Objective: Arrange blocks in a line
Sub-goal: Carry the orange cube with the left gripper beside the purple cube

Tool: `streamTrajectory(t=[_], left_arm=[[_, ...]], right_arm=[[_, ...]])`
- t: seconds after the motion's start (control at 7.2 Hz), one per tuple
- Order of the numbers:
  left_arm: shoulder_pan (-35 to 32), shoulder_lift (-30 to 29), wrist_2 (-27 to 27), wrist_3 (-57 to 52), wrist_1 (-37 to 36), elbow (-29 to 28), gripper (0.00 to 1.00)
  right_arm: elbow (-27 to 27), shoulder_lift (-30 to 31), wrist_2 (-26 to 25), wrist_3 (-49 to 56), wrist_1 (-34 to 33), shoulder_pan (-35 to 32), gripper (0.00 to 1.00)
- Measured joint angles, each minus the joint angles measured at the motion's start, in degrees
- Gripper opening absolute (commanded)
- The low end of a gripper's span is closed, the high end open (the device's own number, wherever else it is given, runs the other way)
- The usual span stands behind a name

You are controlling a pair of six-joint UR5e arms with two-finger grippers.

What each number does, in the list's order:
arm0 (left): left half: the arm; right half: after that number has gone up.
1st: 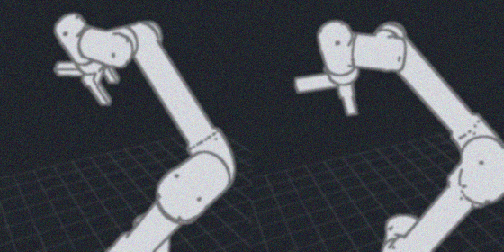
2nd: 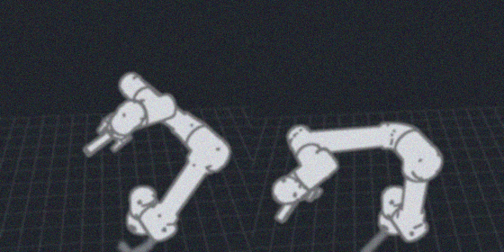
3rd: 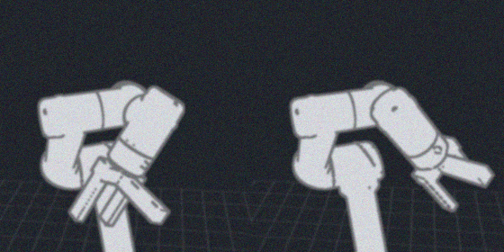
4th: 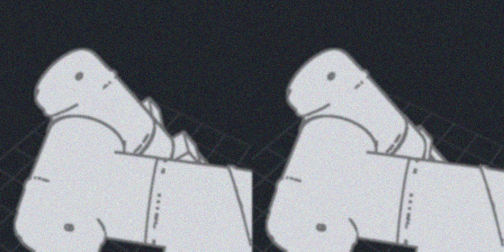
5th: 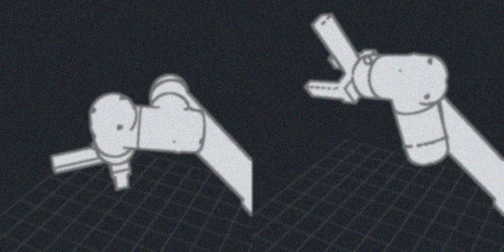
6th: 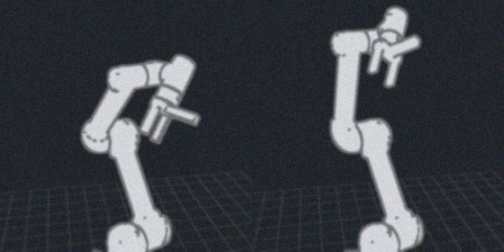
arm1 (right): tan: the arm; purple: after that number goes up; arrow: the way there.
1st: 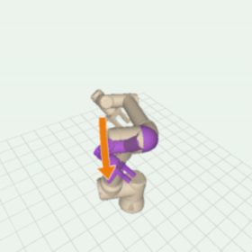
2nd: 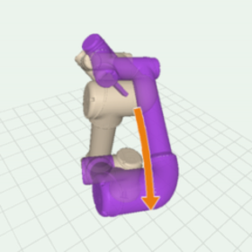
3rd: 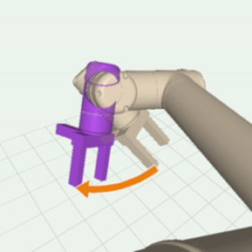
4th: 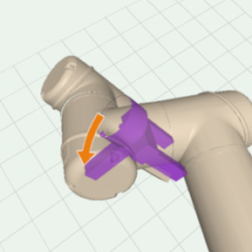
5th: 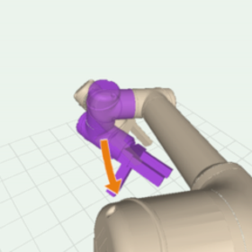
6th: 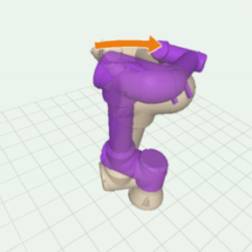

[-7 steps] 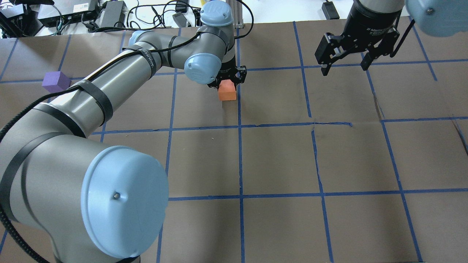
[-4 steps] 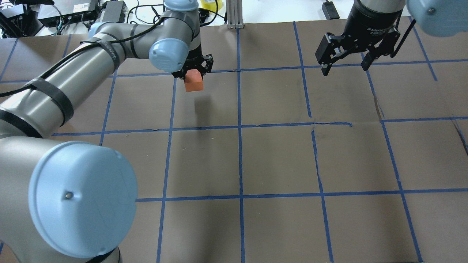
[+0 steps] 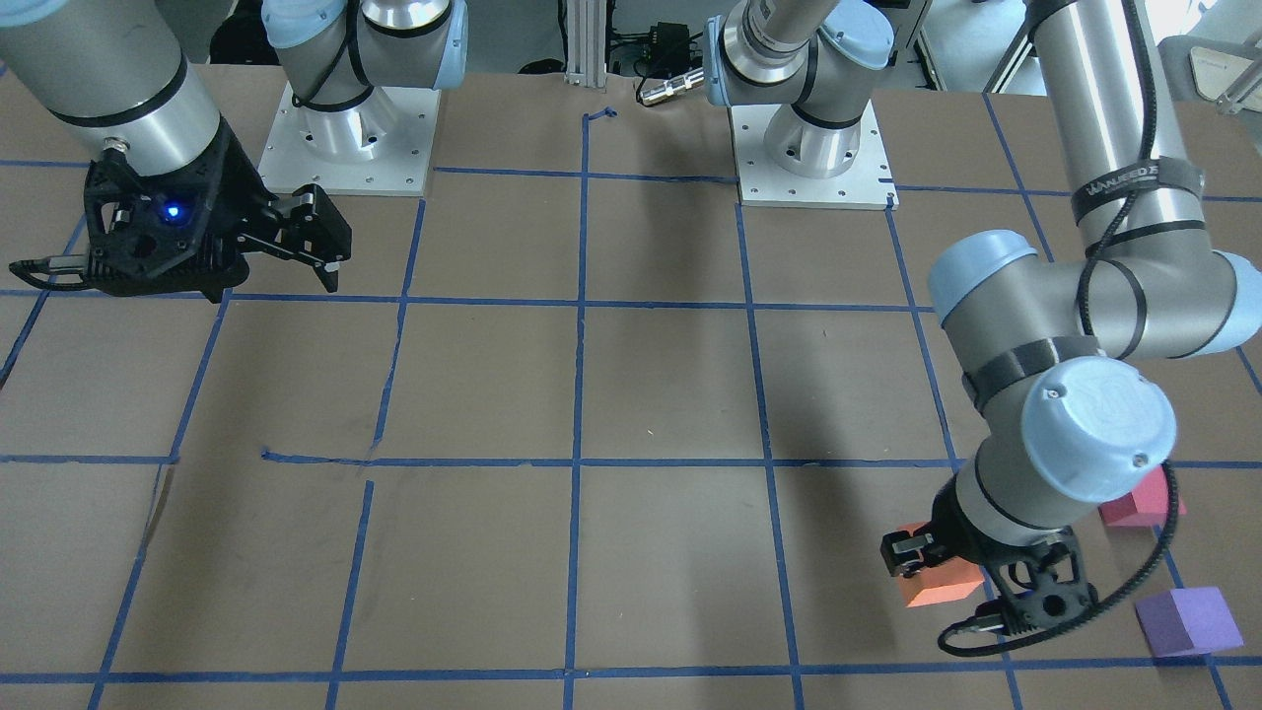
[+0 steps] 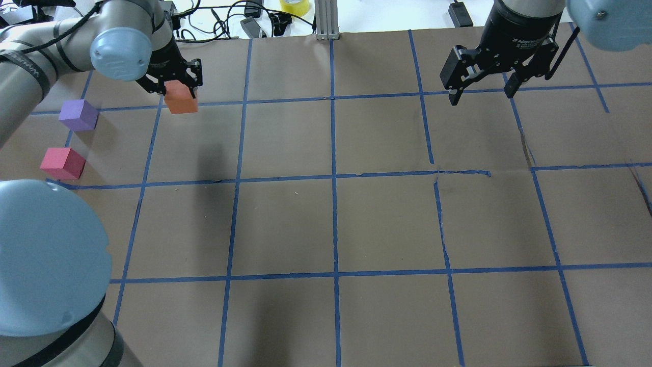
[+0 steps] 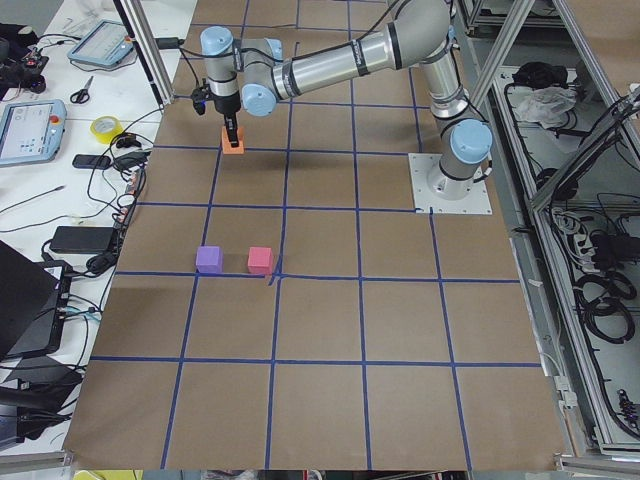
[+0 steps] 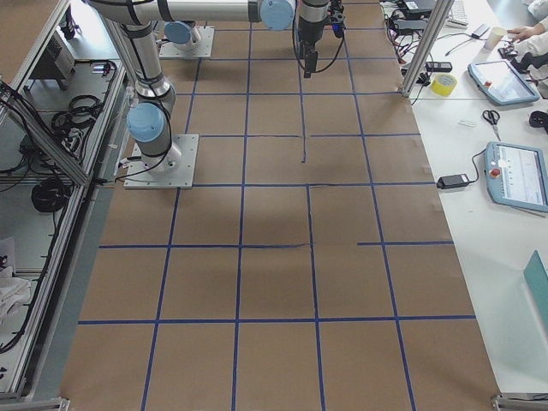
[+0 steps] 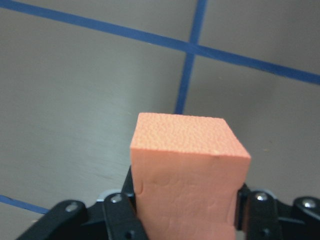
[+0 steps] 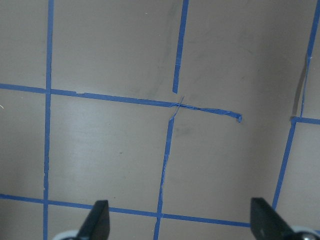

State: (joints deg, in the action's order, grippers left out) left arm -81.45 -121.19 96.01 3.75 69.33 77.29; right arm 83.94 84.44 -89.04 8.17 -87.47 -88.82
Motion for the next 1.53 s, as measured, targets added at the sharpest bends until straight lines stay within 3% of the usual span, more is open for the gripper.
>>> streamTrajectory(t=[0.56, 0.97, 1.53], left_arm=[[15.5, -2.3, -1.9, -21.5, 0.0, -2.5, 0.0], [23.7, -3.8, -3.6, -30.1, -0.1, -4.0, 0.0], [26.4, -6.4, -5.2, -32.2, -0.3, -5.4, 0.0]], right_arm=[[0.0, 0.3, -0.5, 0.0, 0.2, 0.2, 1.0], [-0.1, 0.5, -0.6, 0.4, 0.0, 0.6, 1.0], [-0.4, 0.7, -1.0, 0.0, 0.0, 0.6, 1.0]])
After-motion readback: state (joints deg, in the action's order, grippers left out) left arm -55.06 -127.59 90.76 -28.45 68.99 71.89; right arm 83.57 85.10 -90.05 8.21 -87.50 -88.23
